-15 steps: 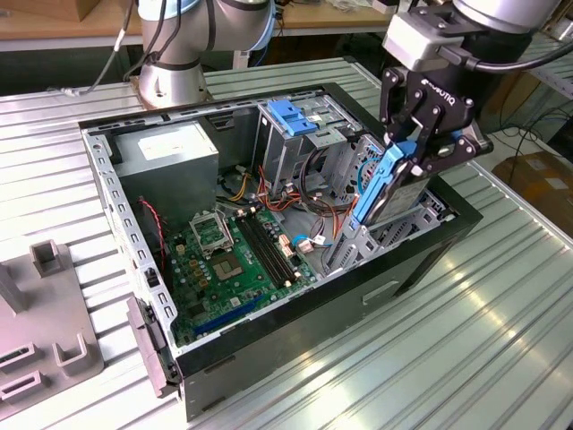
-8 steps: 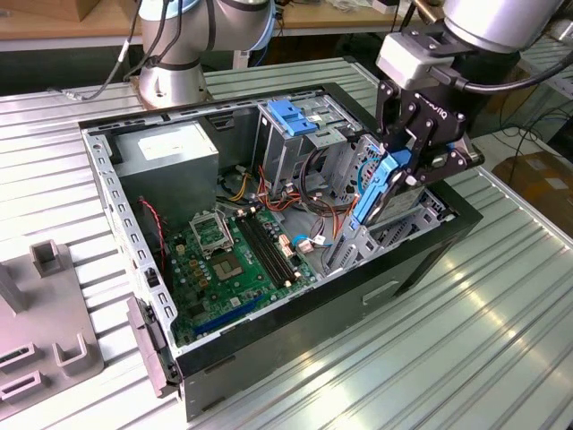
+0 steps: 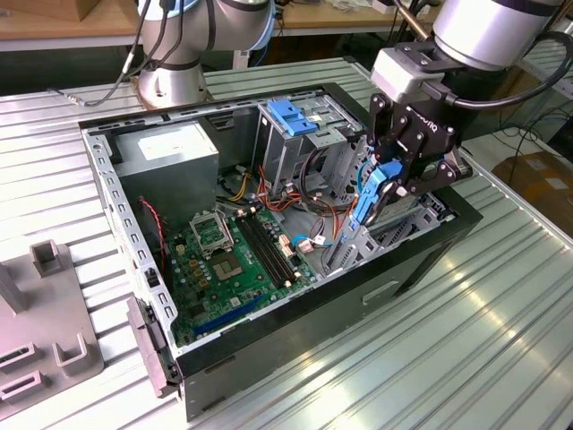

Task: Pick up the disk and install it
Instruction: 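Insert the disk into the insertion slot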

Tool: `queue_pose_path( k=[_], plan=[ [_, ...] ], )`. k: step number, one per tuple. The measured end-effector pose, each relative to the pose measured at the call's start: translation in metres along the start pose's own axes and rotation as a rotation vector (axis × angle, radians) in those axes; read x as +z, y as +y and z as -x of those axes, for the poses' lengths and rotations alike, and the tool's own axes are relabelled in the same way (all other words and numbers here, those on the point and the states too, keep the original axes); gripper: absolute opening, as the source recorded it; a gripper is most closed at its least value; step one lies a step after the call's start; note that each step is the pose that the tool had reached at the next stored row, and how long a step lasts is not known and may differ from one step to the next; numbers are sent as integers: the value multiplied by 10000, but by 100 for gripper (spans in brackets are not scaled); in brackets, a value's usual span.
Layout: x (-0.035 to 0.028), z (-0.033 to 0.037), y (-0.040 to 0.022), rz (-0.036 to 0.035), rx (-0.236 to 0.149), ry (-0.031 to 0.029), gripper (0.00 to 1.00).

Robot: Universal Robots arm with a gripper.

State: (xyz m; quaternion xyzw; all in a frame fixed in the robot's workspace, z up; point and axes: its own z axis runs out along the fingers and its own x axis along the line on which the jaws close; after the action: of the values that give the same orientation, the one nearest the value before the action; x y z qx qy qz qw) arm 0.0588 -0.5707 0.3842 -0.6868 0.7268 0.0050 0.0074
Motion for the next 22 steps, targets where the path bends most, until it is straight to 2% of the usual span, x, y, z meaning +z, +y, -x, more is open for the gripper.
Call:
queue_pose_path(
  k=[5, 6, 17, 18, 21, 22],
  plan=[
    [10, -1, -2, -1, -3, -17, 38],
    [3, 0, -1, 0, -2, -4, 44],
    [3, 0, -6, 0, -1, -2, 43],
    [4, 0, -10, 0, -2, -4, 30],
    [6, 1, -21, 0, -2, -3, 12],
    [8, 1, -26, 0, -1, -3, 12]
  ],
)
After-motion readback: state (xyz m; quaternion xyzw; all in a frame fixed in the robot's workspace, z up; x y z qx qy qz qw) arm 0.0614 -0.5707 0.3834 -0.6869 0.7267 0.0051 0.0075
